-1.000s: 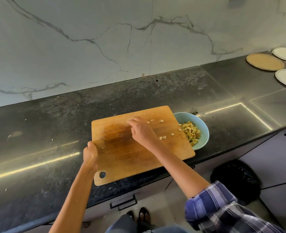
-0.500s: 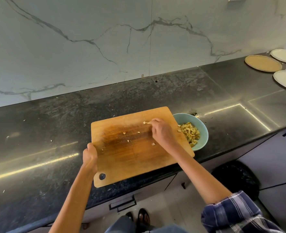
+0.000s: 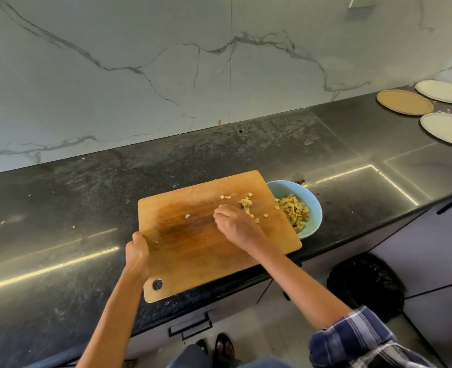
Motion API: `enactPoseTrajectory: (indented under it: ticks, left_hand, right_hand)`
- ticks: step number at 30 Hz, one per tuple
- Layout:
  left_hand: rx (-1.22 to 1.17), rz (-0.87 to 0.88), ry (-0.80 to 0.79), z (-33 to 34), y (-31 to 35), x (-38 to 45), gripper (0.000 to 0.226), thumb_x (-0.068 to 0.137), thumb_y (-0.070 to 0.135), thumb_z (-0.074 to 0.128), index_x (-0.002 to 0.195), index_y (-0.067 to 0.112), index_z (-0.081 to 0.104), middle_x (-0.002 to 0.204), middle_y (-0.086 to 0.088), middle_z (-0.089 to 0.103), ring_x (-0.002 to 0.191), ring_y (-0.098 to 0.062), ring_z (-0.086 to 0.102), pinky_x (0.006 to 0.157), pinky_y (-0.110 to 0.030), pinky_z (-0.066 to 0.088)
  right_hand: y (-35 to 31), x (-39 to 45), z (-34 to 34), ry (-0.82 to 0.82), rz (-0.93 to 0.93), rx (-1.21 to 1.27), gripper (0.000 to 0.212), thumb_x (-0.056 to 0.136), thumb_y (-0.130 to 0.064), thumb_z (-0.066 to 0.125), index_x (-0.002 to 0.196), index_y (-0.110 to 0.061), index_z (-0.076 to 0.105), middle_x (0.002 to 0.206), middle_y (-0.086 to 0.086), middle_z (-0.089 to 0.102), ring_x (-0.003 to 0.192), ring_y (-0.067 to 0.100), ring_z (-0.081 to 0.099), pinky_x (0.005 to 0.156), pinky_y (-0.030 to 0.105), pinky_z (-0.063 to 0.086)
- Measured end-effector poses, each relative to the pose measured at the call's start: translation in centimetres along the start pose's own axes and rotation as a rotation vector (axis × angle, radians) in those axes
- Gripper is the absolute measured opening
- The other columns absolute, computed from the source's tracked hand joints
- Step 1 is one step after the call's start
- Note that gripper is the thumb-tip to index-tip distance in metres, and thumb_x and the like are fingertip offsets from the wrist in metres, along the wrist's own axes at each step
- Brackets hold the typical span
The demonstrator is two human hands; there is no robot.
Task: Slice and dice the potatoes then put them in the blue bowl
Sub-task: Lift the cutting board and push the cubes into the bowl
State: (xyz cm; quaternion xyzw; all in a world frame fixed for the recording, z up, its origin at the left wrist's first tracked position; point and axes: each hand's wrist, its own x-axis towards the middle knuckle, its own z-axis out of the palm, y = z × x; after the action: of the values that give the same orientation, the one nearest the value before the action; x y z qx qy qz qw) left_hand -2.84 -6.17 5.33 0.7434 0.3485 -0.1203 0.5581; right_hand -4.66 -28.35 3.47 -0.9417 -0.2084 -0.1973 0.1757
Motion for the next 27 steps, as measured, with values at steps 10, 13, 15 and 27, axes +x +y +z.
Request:
enactPoseTrajectory:
  ticks: [10, 13, 15, 27]
  left_hand:
    - [-0.007, 0.015, -0.003, -0.1, 0.2, -0.4, 0.050, 0.101, 0.032, 0.017, 0.138, 0.001, 0.030, 0.137, -0.019, 0.040, 0.124, -0.034, 0.038, 0.103, -0.045, 0.029]
    - [-0.006, 0.013, 0.000, -0.1, 0.2, -0.4, 0.051, 0.101, 0.034, 0.018, 0.138, 0.002, 0.030, 0.138, -0.019, 0.040, 0.124, -0.034, 0.038, 0.103, -0.046, 0.029]
    - [0.001, 0.015, 0.006, -0.1, 0.2, -0.5, 0.050, 0.101, 0.033, 0.017, 0.137, 0.001, 0.032, 0.136, -0.020, 0.041, 0.123, -0.035, 0.039, 0.103, -0.046, 0.030]
    - [-0.006, 0.028, 0.003, -0.1, 0.2, -0.7, 0.049, 0.102, 0.033, 0.017, 0.136, 0.002, 0.032, 0.134, -0.018, 0.042, 0.119, -0.033, 0.041, 0.102, -0.046, 0.030]
  right_hand:
    - [7.2, -3.2, -5.1, 0.017, 0.508, -0.218, 0.014, 0.082, 0.013, 0.054, 0.090, 0.008, 0.065, 0.095, 0.022, 0.063, 0.090, 0.033, 0.061, 0.076, 0.036, 0.053]
    - [4.2, -0.7, -4.4, 0.084, 0.469, -0.150, 0.031, 0.084, 0.011, 0.036, 0.096, 0.005, 0.064, 0.103, 0.018, 0.062, 0.097, 0.028, 0.057, 0.084, 0.034, 0.051]
    - [1.5, 1.3, -2.8, 0.037, 0.344, -0.070, 0.030, 0.085, 0.012, 0.039, 0.096, 0.002, 0.065, 0.103, 0.016, 0.062, 0.096, 0.026, 0.059, 0.084, 0.035, 0.052]
    - [0.3, 3.1, 0.3, -0.069, 0.116, -0.079, 0.011, 0.081, 0.003, 0.052, 0.075, 0.002, 0.061, 0.076, 0.013, 0.061, 0.063, 0.020, 0.056, 0.060, 0.029, 0.053]
